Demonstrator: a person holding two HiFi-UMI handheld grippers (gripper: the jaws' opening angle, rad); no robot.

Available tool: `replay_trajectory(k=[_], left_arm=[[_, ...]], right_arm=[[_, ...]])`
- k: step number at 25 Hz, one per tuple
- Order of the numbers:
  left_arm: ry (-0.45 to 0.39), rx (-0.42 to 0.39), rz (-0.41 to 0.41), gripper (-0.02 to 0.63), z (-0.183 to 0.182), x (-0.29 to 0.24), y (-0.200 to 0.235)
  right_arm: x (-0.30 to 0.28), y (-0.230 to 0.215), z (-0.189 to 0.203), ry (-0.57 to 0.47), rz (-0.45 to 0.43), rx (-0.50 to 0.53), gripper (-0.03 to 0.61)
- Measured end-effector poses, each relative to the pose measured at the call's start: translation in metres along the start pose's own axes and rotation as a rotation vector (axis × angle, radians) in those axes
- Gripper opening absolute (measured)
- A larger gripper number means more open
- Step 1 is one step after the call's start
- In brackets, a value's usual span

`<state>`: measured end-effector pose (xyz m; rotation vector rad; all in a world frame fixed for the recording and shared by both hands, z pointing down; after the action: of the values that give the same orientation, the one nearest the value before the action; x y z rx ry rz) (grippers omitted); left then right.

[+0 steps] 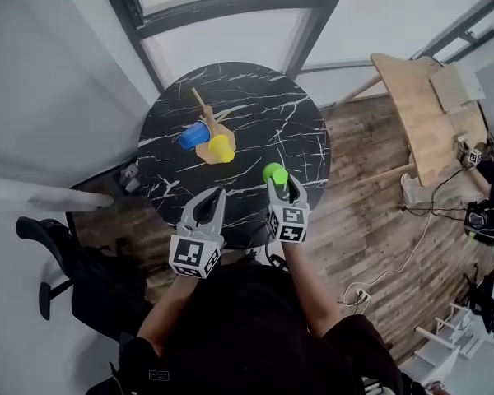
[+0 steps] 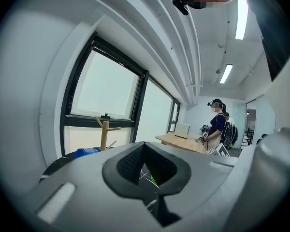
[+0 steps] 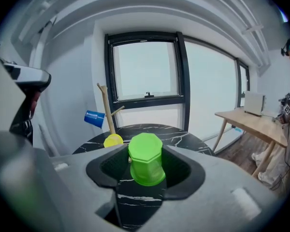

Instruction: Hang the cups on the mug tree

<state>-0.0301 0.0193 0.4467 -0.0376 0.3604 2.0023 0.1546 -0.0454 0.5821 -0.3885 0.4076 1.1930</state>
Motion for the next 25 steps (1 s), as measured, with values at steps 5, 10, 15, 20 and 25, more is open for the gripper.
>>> replay_trajectory(k=[5, 10, 15, 20, 25], left_arm=[[-0.03, -0.002, -0.016, -0.006, -0.009, 0.009, 0.015], [-0.041, -0.001, -0.028, -0.006, -0.017, 0.018, 0.029], [-0.05, 0.009, -0.041, -0.006, -0.023, 0.026, 0.048], [-0.06, 0.014, -0.055, -0.006, -0.029, 0.034, 0.064], [-0.074, 0.016, -0.056, -0.006, -0.037, 0.039, 0.078]], right_arm=[[0.008, 0.017, -0.014, -0.027, -0.018, 0.02, 0.212], [0.019, 0.036, -0.032, -0.045, -0.051, 0.028, 0.212], [0.032, 0.064, -0.069, -0.129, -0.096, 0.044, 0.212], [0.043, 0.089, -0.103, -0.199, -0.142, 0.054, 0.212], [0.051, 0.108, -0.134, -0.262, -0.169, 0.056, 0.213]])
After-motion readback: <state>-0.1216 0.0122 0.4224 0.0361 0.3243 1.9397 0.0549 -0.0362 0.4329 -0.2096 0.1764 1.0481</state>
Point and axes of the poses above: the fingertips, and each gripper's own axes: x backward along the fingers, y to its left, z out of its underside, the point moved 4 cm from there along x, backward along the fingers, and after that the axes turned 1 degree about y, right-handed, at the moved point
